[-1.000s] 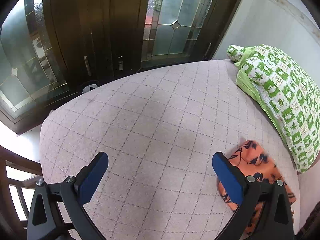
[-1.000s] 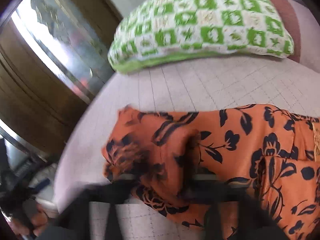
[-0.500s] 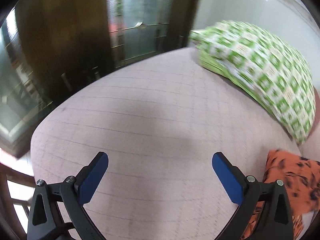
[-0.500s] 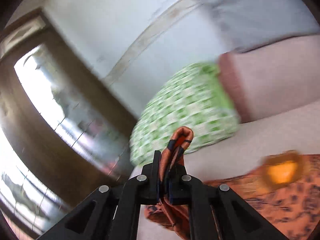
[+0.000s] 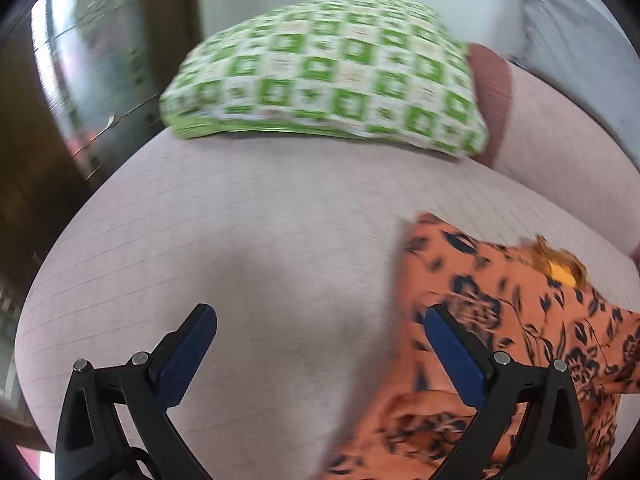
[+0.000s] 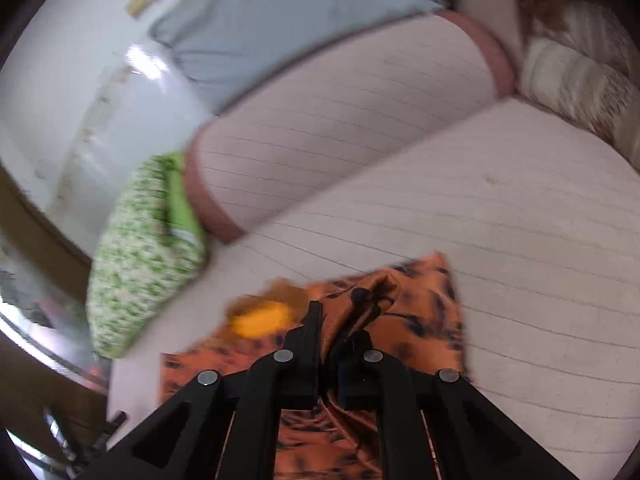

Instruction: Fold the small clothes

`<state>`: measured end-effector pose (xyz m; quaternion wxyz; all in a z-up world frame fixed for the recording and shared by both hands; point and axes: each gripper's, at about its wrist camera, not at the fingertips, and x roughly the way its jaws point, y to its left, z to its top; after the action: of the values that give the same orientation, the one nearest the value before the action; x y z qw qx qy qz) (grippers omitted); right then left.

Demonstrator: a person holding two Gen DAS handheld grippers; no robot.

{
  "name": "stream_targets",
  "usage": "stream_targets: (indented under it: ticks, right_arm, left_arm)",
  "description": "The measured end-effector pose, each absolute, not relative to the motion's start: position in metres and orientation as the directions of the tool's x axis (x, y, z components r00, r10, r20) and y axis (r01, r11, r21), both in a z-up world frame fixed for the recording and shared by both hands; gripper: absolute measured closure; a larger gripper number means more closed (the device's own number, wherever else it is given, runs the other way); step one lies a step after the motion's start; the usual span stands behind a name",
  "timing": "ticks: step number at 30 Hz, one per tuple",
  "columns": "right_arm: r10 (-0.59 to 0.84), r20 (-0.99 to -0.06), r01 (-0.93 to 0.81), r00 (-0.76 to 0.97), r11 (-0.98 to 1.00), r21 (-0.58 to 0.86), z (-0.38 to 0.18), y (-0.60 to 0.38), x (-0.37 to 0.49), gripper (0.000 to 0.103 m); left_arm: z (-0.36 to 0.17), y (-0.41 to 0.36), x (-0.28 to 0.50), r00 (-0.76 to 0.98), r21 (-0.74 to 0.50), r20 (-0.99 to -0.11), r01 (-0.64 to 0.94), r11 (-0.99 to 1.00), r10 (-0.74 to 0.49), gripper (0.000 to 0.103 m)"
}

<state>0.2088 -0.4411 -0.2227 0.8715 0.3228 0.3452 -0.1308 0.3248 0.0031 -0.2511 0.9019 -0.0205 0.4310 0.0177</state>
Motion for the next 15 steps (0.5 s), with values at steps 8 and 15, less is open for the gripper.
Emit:
stream_targets:
  ticks: [8,15]
  right_arm:
    - [-0.089,-0.849,0.624,0.521,0.718,0.308,-0.281,-0.485,0.205,0.089]
    - [-0.152,-0.733,0.525,0.663,0.792,0.312,-0.248,-0.459,0.182,0.089]
  left_arm:
    - [-0.280,-0.027,0.340,0.576,0.144,-0.805,-0.038,0.989,0.140,0.000]
    - [-0.275,-0.025,0.342,0.592,0.217,-0.779,-0.058,0.975,0.208,0.000]
